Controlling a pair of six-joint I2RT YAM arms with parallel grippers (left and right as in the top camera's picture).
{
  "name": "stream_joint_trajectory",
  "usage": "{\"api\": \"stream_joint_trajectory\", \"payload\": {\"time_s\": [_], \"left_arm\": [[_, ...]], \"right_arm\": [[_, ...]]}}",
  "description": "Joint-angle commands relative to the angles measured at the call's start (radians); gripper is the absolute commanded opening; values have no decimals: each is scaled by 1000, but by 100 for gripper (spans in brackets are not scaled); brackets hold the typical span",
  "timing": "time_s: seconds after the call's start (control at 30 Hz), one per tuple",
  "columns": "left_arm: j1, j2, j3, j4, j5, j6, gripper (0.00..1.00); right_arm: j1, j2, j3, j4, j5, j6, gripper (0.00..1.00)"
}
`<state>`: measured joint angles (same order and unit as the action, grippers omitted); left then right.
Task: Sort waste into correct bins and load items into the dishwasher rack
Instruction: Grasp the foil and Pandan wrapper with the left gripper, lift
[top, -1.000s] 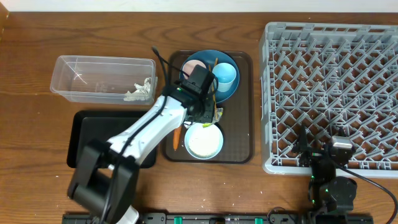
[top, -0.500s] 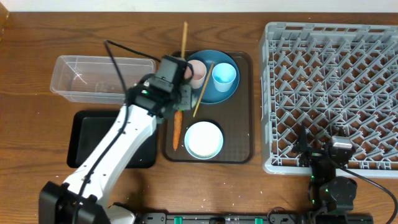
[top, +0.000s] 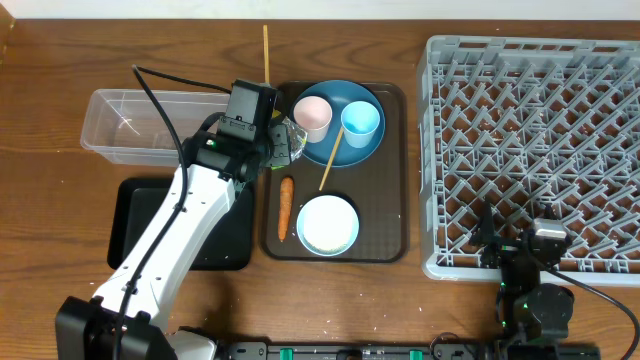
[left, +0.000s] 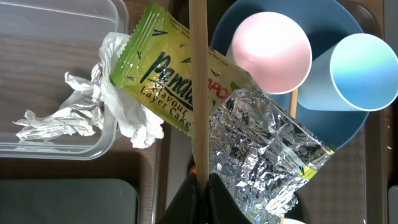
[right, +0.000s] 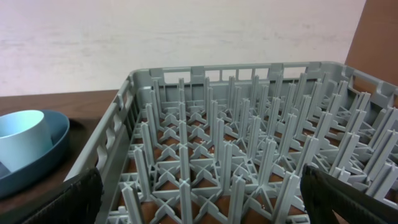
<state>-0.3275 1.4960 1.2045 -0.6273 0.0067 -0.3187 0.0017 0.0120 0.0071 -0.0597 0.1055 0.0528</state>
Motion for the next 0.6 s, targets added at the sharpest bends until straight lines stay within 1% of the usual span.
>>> {"api": "stream_joint_trajectory", "payload": {"time_s": [0.0, 0.13, 0.33, 0.57], "left_arm": [[-3, -9, -4, 0, 40, -15, 6], [-6, -9, -4, 5, 187, -15, 6], [-6, -9, -4, 63, 494, -16, 6], [-3, -9, -4, 106, 737, -16, 6]], "right_arm": [[14, -3, -2, -3, 7, 14, 99], [14, -3, -2, -3, 7, 14, 99], [14, -3, -2, -3, 7, 14, 99], [14, -3, -2, -3, 7, 14, 99]]}}
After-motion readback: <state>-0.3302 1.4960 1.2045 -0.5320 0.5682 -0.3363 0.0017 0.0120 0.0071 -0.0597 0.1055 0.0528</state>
